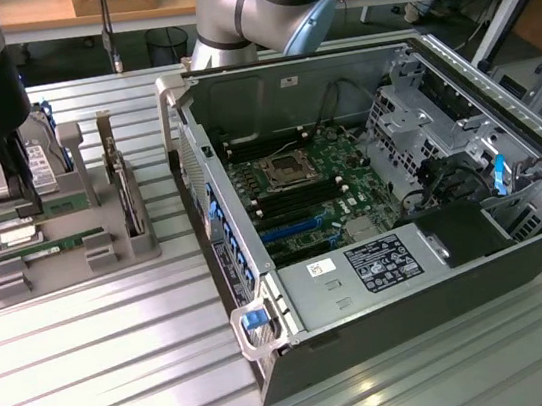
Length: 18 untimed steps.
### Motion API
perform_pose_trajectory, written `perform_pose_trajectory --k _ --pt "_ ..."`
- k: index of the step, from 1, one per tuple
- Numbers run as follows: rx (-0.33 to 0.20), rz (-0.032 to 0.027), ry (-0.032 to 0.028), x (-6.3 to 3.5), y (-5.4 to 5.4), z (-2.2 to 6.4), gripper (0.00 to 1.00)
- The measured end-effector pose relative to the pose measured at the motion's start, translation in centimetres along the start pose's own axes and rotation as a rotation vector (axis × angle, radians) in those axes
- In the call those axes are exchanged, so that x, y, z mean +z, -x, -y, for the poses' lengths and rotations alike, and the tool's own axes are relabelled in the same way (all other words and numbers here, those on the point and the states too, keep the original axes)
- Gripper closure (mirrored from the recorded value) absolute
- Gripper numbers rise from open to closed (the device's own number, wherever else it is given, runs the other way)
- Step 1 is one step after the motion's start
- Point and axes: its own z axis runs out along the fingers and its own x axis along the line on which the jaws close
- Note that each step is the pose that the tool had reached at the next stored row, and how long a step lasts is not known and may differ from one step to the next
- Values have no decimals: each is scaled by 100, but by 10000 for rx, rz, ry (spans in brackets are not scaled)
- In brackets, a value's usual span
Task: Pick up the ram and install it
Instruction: 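Pick up the ram and move it above insertion slot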
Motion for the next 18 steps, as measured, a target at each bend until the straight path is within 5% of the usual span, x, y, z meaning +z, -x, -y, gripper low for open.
perform_pose_trajectory --k 18 --pt "0 8 0 -198 6 -9 88"
